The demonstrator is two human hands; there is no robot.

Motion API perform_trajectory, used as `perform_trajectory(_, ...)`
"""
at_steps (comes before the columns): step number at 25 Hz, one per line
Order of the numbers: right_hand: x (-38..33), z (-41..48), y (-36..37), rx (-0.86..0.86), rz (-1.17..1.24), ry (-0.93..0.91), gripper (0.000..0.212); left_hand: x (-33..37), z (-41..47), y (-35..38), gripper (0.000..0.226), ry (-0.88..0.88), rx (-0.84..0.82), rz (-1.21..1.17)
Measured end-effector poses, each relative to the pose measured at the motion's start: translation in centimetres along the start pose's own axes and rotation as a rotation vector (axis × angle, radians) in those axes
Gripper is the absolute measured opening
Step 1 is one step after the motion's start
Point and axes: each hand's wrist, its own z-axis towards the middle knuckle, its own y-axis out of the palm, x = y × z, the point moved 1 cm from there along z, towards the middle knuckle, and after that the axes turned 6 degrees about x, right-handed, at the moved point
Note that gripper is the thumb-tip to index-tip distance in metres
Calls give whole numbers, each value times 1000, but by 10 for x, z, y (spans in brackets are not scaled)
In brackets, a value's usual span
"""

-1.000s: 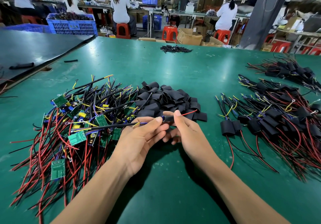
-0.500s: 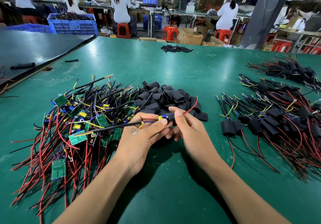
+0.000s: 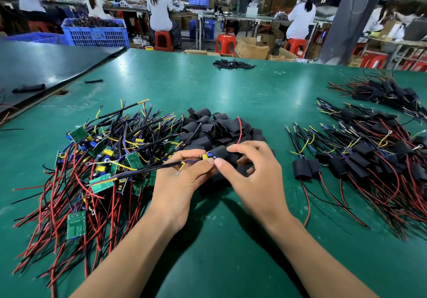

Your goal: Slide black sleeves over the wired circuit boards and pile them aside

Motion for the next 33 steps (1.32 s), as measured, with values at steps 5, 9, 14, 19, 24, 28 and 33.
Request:
perform_trajectory(5,1,-1,-1,-38,-95,-19,37,1,-1,-2,22,16,14,36)
perform_trajectory(9,-1,-4,0,-27,-83,-18,35,0,-1,0,18,55,23,92)
perform_trajectory(14,-5,-5,2,4,-106,-87,31,1,-3,2,19,96,25,127)
perform_trajectory(19,-6,-5,2,36,-112,-156,21,-1,-3,2,18,136,86,184)
perform_trajectory(24,-6,-1,1,36,201,65,5,4,0,1,15,47,27,49)
perform_trajectory(28,-8,7,2,-62,685,537,13,7,1,1,10,-99,8,-73)
perform_trajectory(33,-9,7,5,-303,913,674,26,7,-2,5,16,-185,-41,-39)
